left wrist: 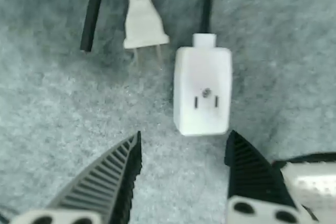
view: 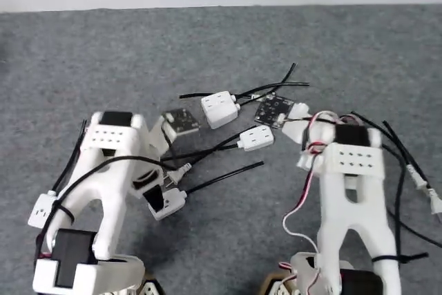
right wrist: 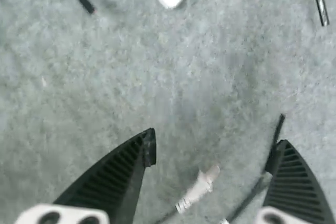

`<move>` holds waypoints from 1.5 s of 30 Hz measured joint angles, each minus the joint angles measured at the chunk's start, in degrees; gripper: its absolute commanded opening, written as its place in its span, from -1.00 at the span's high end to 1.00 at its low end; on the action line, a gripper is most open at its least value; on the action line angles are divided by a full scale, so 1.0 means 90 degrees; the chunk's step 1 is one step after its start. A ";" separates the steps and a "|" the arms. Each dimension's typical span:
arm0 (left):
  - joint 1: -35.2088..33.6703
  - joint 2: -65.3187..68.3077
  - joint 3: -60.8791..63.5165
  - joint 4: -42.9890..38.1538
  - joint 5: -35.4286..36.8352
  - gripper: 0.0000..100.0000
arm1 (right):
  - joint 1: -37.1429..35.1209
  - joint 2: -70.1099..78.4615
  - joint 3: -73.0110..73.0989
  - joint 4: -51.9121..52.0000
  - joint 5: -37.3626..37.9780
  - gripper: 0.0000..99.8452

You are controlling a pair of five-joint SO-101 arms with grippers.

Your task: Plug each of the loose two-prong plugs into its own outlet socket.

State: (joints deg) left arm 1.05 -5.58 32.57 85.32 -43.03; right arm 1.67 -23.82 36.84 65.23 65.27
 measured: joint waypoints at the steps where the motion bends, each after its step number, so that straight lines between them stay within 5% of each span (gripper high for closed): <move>1: 0.0020 0.0000 0.0195 -0.0176 0.0000 0.53 | -0.0098 0.0000 0.0078 -0.0117 -0.0088 0.30; 12: 0.0479 0.0000 0.1504 -0.1328 -0.0029 0.53 | -0.0293 0.0059 0.0244 -0.0479 -0.0244 0.30; 18: 0.0479 -0.0039 0.1524 -0.1563 -0.0029 0.98 | -0.0313 0.0059 0.0244 -0.0488 -0.0244 0.30; 25: 0.0479 -0.0039 0.1514 -0.1563 -0.0049 0.98 | -0.0313 0.0059 0.0244 -0.0488 -0.0244 0.30; 32: 0.0469 -0.1045 0.0176 -0.0137 0.0264 0.97 | -0.0313 0.0059 0.0244 -0.0488 -0.0244 0.30; 36: 0.0078 -0.2139 -0.0391 0.0664 0.0254 0.97 | -0.0303 0.0059 0.0244 -0.0488 -0.0244 0.30; 45: -0.1866 -0.3780 -0.0352 0.0713 0.0244 0.97 | -0.0303 0.0059 0.0244 -0.0488 -0.0244 0.30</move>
State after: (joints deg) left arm -15.74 -39.60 29.41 91.74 -40.84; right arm -1.05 -23.30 39.03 60.84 63.08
